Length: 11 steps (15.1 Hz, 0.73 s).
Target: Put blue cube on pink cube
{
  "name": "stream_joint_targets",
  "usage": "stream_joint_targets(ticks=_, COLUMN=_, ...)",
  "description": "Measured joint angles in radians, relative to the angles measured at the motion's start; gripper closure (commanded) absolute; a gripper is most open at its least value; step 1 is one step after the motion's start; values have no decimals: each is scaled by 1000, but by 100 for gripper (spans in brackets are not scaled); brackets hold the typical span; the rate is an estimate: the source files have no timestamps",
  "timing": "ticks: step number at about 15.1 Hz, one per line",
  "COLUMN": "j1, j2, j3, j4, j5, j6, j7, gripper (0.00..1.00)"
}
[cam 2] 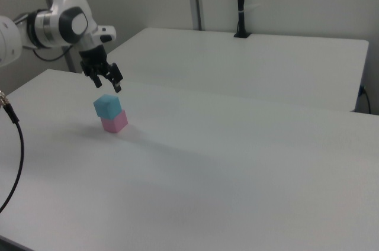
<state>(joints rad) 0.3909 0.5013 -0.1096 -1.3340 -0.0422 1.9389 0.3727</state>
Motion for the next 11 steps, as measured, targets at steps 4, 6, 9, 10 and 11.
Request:
stream_joint_targets(ticks=4, j1=-64, j2=-177, j3=-20, j4=5, j5=0, j6=-231, j7=-7, gripper=0)
stream_joint_targets(ticks=6, j1=-99, j2=-257, j3=-21, j4=-9, j5=1, j6=-296, j7=-50, gripper=0)
stream_joint_targets(ticks=9, j1=-157, j2=-380, j3=-22, j4=-73, j5=2, j6=-338, j7=-132, gripper=0)
stream_joint_targets(ticks=10, j1=-177, j2=-417, j3=-22, j4=-98, j5=2, j6=-349, j7=-159, gripper=0)
stream_joint_targets(ticks=11, j1=-199, j2=-446, j3=-22, j4=-117, j5=2, j6=-360, j7=-188, gripper=0)
